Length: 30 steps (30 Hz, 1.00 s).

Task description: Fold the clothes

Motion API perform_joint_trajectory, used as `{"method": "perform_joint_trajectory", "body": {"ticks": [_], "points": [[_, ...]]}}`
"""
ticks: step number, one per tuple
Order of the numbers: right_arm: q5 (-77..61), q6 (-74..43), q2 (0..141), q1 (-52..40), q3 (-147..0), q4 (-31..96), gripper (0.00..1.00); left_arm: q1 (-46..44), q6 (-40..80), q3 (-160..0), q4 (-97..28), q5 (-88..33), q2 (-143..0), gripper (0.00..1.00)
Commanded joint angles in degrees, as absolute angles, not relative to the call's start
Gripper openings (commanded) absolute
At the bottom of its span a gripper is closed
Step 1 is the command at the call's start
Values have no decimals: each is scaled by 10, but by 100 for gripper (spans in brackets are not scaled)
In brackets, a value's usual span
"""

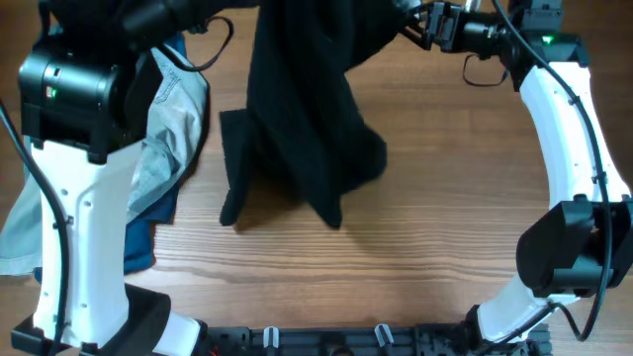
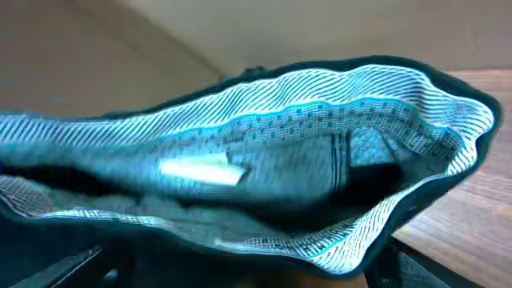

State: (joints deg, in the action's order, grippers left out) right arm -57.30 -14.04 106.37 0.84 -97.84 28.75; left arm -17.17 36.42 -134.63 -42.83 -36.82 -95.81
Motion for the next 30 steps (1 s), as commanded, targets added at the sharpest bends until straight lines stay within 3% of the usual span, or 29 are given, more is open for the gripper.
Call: {"method": "perform_joint_trajectory", "body": {"ticks": [1, 11, 17, 22, 25, 30], "points": [[-533, -167, 1061, 6, -979, 298, 89, -173, 361, -1363, -431, -398, -914, 4], [-488, -149, 1077, 4, -979, 286, 95, -173, 352, -1363, -453, -401, -905, 4], [-695, -106, 1174, 0, -979, 167, 96, -173, 352, -1363, -457, -413, -904, 4], [-793, -104, 1258, 0, -979, 141, 96, -173, 352, -1363, -464, -413, -904, 4], [-827, -94, 1261, 0, -979, 129, 97, -173, 351, -1363, -464, -413, -904, 4], [-929, -152, 1261, 6, -979, -6, 99, -173, 348, -1363, -472, -406, -904, 4]]}}
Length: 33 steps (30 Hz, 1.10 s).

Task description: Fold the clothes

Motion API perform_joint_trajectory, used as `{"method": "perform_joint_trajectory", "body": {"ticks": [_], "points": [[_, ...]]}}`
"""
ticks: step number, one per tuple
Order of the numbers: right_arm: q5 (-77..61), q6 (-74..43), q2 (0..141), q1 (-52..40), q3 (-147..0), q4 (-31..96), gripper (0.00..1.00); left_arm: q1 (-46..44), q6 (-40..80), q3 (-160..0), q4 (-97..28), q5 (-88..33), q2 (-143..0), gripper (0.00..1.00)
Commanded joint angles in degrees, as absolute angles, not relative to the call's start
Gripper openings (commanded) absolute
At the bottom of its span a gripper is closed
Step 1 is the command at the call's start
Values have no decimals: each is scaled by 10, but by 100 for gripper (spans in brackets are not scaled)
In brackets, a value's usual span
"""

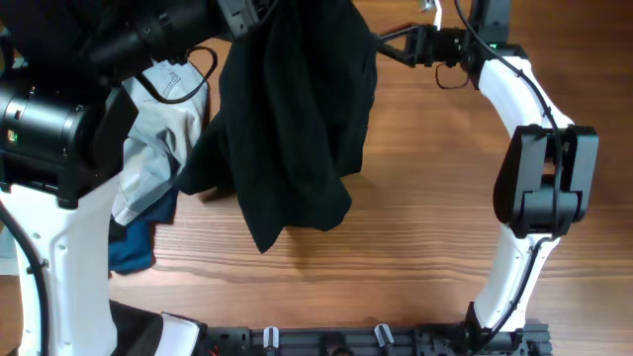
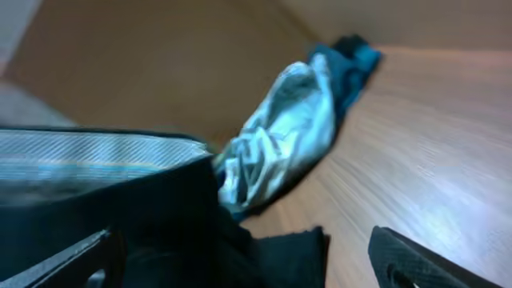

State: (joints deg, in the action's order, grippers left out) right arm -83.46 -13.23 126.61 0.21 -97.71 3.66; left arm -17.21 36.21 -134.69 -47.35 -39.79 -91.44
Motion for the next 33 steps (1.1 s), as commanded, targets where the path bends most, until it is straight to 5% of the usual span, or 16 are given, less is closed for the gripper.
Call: {"method": "perform_joint_trajectory", "body": {"ticks": [1, 16, 21, 22, 26, 27, 33], "points": [[-929, -166, 1261, 6, -979, -24, 99, -173, 348, -1363, -472, -406, -904, 4], [-929, -64, 1262, -46, -979, -82, 99, -173, 348, -1363, -472, -405, -904, 4], [-929, -67, 1262, -88, -979, -123, 89, -173, 348, -1363, -472, -405, -904, 4], [-929, -85, 1262, -95, -979, -138, 84, -173, 348, -1363, -472, -405, -904, 4], [-929, -226, 1262, -105, -979, -268, 13, -173, 348, -1363, -472, -404, -904, 4], [-929, -288, 1261, -102, -979, -326, 4, -173, 348, -1363, -472, -404, -904, 4], [-900, -776, 1261, -43, -979, -771, 4, -173, 347, -1363, -472, -404, -905, 4]]}}
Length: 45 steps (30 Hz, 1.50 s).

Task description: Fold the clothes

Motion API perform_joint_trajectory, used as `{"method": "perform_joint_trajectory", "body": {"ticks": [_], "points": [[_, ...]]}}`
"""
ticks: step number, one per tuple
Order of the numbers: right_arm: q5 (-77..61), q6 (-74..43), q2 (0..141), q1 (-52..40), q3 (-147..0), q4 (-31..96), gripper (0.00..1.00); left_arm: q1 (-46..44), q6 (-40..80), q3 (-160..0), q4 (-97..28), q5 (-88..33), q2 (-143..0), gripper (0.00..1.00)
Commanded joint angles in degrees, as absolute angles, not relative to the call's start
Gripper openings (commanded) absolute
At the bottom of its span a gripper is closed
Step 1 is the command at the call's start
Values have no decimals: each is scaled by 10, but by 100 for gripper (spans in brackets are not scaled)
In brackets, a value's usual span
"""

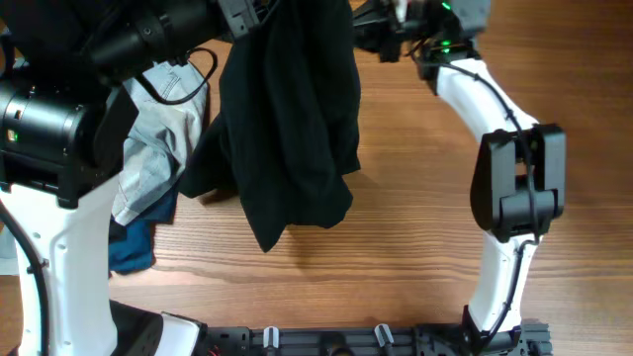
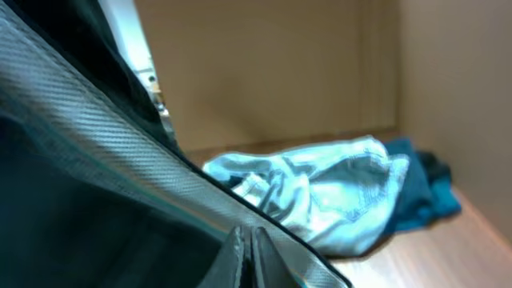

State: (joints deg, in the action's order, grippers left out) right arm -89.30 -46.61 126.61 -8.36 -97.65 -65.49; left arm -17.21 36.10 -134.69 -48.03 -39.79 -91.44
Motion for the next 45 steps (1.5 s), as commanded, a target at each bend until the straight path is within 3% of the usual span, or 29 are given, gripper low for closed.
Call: {"method": "perform_joint_trajectory", "body": {"ticks": [1, 5, 9, 13, 16, 17, 21, 26, 30, 35, 41, 45], "points": [[-898, -839, 1261, -29, -979, -823, 4, -173, 347, -1363, -473, -404, -905, 4], [-915, -1012, 1261, 33, -979, -926, 4, -173, 347, -1363, -494, -380, -911, 4], [-922, -1025, 1261, 66, -979, -896, 4, -173, 332, -1363, -528, -344, -920, 4], [-924, -914, 1262, 81, -979, -778, 5, -173, 332, -1363, -537, -333, -923, 4], [-884, -825, 1261, 81, -979, -621, 10, -173, 333, -1363, -536, -333, -923, 4], [-838, -791, 1261, 84, -979, -503, 14, -173, 333, -1363, -536, -333, -923, 4], [-717, -699, 1261, 96, -979, -300, 18, -173, 335, -1363, -537, -333, -923, 4], [-578, -482, 1259, 103, -979, -38, 19, -173, 335, -1363, -537, -333, -923, 4], [-371, -312, 1247, 101, -988, 177, 20, -173, 332, -1363, -545, -323, -923, 4], [-327, -201, 1220, 102, -1004, 268, 28, -187, 269, -1363, -552, -303, -937, 4], [-392, -35, 1155, 102, -1050, 417, 37, -242, 172, -1363, -587, -304, -987, 4], [-435, 5, 1115, 102, -1050, 456, 40, -290, 100, -1363, -597, -306, -1013, 4]]}}
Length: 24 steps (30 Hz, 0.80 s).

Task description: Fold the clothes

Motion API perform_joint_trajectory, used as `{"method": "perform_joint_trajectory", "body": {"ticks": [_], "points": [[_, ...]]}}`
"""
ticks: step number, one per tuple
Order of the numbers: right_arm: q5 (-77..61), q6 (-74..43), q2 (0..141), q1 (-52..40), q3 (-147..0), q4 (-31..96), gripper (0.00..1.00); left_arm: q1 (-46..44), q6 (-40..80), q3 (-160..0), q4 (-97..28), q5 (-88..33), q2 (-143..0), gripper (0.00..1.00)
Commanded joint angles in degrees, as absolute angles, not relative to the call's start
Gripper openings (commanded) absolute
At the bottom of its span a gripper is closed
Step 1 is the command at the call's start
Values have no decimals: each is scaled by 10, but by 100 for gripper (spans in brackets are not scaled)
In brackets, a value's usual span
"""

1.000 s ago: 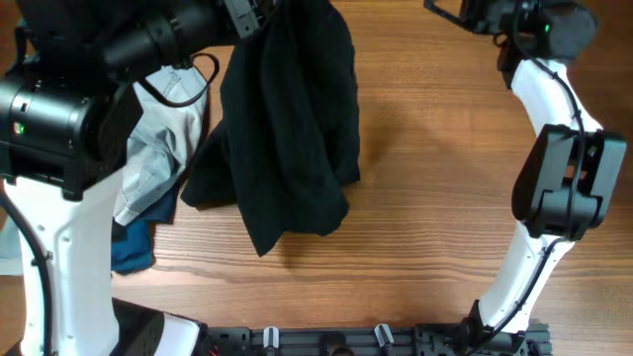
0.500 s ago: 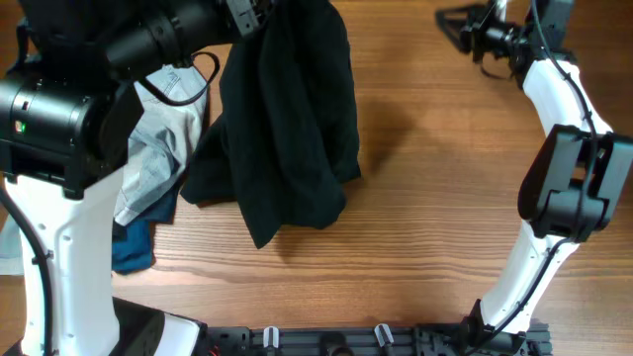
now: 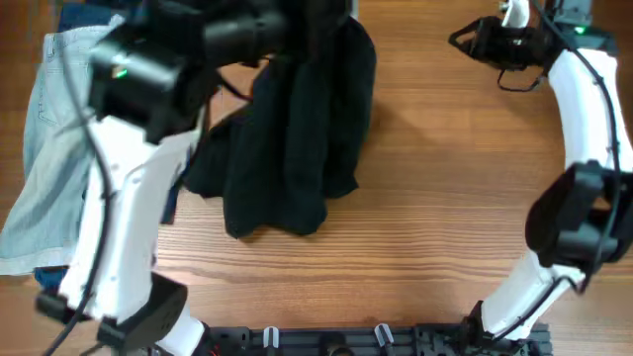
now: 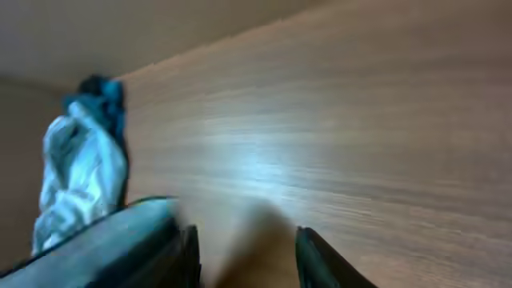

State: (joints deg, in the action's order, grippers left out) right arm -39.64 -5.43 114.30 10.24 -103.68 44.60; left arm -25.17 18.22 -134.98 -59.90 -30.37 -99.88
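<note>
A black garment [image 3: 297,138] hangs from the top middle of the overhead view, and its lower end rests bunched on the wooden table [image 3: 445,218]. It hangs from the end of my left arm, where the left gripper [image 3: 318,15] is mostly covered by the cloth it is shut on. My right gripper [image 3: 460,40] is at the top right, apart from the garment. In the right wrist view the right gripper [image 4: 248,260] stands open over bare wood with nothing between its fingers [image 4: 190,256]. The garment's edge [image 4: 96,240] shows to its left.
A pale denim garment [image 3: 54,148] lies spread at the table's left side, with a blue cloth [image 3: 54,272] under its near end. Both garments show far off in the right wrist view, the pale one [image 4: 80,176] and the blue one [image 4: 100,92].
My right gripper was pressed against the garment's top edge with its fingers together. Now it is open, empty and off to the right. The left arm has shifted and the garment hangs further right.
First both arms held the black garment up, my right gripper at its striped waistband. A second later the right gripper was open beside the cloth. Then it was close in on the waistband, and now it is open and clear of the garment, which only the left holds.
</note>
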Motion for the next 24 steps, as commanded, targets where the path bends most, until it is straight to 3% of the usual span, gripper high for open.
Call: {"method": "perform_joint_trajectory", "body": {"ticks": [1, 4, 10, 13, 17, 24], "points": [[-439, 5, 1109, 102, -1050, 458, 40, -305, 82, -1363, -591, -306, -1013, 4], [-461, 4, 1102, 102, -1050, 455, 40, -333, 95, -1365, -534, -305, -1009, 4], [-473, -2, 1097, 104, -1050, 455, 41, -364, 238, -1374, -303, -306, -1002, 4], [-524, -2, 1081, 124, -1050, 449, 42, -410, 260, -1376, -276, -308, -1001, 4], [-564, -17, 1034, 183, -1051, 444, 43, -457, 242, -1376, -366, -312, -989, 4], [-532, -8, 1009, 205, -1050, 493, 45, -407, 153, -1376, -691, -248, -987, 4]]}}
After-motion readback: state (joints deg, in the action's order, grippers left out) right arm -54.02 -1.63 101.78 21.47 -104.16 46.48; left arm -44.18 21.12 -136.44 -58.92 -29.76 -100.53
